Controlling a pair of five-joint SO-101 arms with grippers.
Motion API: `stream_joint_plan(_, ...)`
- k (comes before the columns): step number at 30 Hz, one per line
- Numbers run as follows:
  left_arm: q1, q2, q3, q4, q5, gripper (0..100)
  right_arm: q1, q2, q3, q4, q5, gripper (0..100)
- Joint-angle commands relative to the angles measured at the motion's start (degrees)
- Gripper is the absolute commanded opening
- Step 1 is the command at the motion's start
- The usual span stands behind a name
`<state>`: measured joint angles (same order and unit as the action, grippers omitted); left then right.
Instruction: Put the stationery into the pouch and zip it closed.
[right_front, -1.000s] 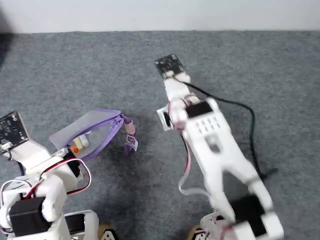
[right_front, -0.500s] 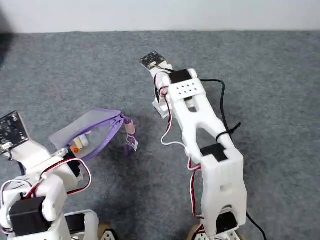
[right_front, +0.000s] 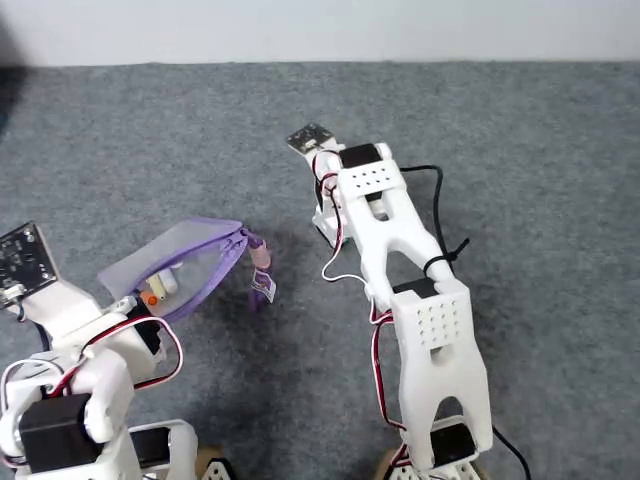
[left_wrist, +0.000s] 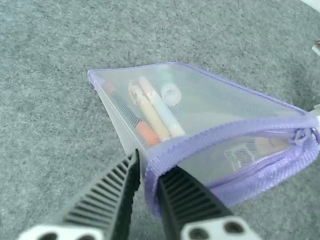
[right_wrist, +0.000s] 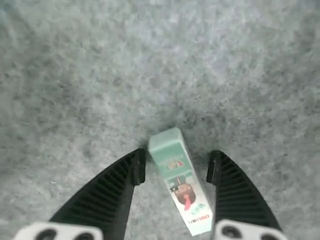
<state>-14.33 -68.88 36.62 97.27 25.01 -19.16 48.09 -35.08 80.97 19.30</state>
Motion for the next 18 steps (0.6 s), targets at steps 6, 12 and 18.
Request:
stream_joint_plan(6,-0.1,0.7,0.3,-0.2,0.6,1,0.9,1.6,-6.8,0.4,3.4,1.4)
stream_joint_plan(12,-0.1,0.5,0.3,-0.2,0.6,1,0.7,-1.5,-9.4,4.1,3.1,0.9)
stream_joint_plan(18,-0.1,1.1,-3.1,0.1,0.8,1,0.7,-10.5,-9.5,13.4,-1.4,0.8)
